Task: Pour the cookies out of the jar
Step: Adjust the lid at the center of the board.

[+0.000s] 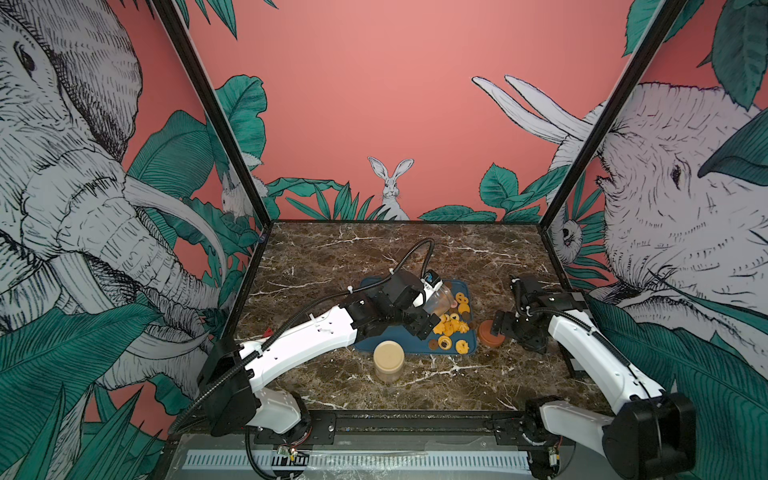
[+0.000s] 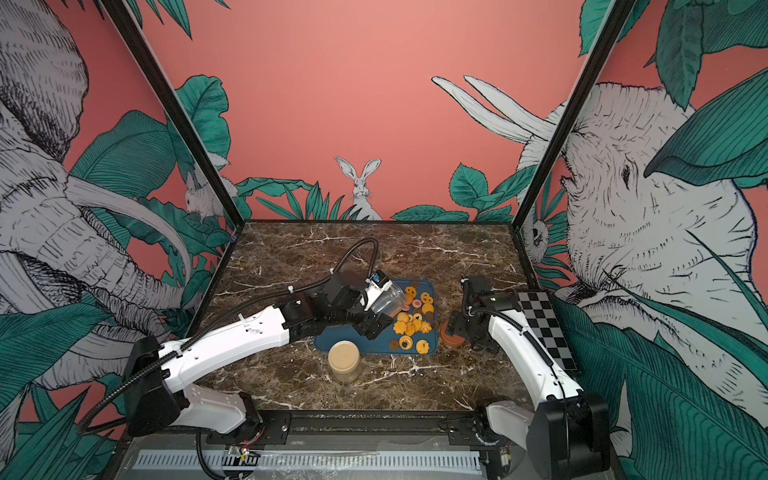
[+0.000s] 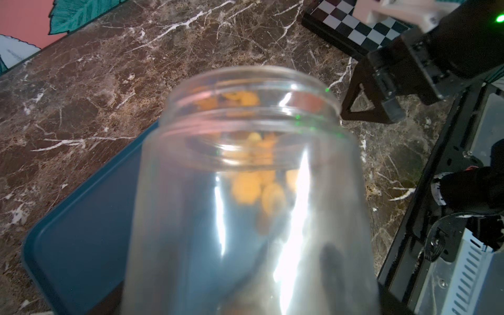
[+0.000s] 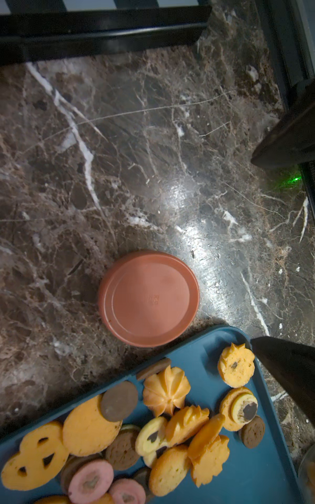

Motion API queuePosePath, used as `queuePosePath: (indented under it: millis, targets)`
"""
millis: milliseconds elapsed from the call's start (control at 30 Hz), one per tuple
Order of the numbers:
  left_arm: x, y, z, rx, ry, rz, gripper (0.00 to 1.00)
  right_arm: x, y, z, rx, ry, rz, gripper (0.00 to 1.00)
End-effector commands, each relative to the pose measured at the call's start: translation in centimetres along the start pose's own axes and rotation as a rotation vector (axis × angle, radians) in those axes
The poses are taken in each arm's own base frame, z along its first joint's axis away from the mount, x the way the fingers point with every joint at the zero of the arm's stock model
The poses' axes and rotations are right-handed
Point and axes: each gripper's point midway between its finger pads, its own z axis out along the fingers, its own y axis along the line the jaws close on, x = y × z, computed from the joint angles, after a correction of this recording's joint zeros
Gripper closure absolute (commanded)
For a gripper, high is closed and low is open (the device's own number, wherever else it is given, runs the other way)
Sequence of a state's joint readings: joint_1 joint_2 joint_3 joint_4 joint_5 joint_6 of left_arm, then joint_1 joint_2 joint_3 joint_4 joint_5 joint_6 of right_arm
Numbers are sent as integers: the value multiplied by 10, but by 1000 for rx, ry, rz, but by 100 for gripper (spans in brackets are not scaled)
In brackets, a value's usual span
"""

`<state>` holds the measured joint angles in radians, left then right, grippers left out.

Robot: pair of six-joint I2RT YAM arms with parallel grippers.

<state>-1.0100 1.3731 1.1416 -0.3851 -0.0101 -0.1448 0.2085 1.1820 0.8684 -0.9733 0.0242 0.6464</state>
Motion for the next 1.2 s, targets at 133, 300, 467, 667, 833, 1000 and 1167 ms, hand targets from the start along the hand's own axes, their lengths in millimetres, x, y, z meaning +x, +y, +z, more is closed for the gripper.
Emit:
queuePosePath:
  millis: [133,300,467,667,833,1000,1167]
  targets:
    - [-47,-2,-34,21,-227,-41,100,-9,10,14,55,21,-82,1]
    - [-48,-4,-40,36,-272,-60,100,-14,21,26,48,43,-101,1]
    - [-48,-2,-46,39,-319,-75,100,-15,30,41,49,69,-121,1]
    - [-46,-3,-48,54,-334,-81,100,-13,26,53,97,95,-140,1]
    - [-44,-4,-49,64,-337,-83,100,-14,29,60,87,99,-142,1]
    - [-45,-6,-50,76,-343,-83,100,-14,31,66,94,114,-143,1]
    - [-47,-7,-50,80,-339,-78,100,-17,23,67,138,98,-141,1]
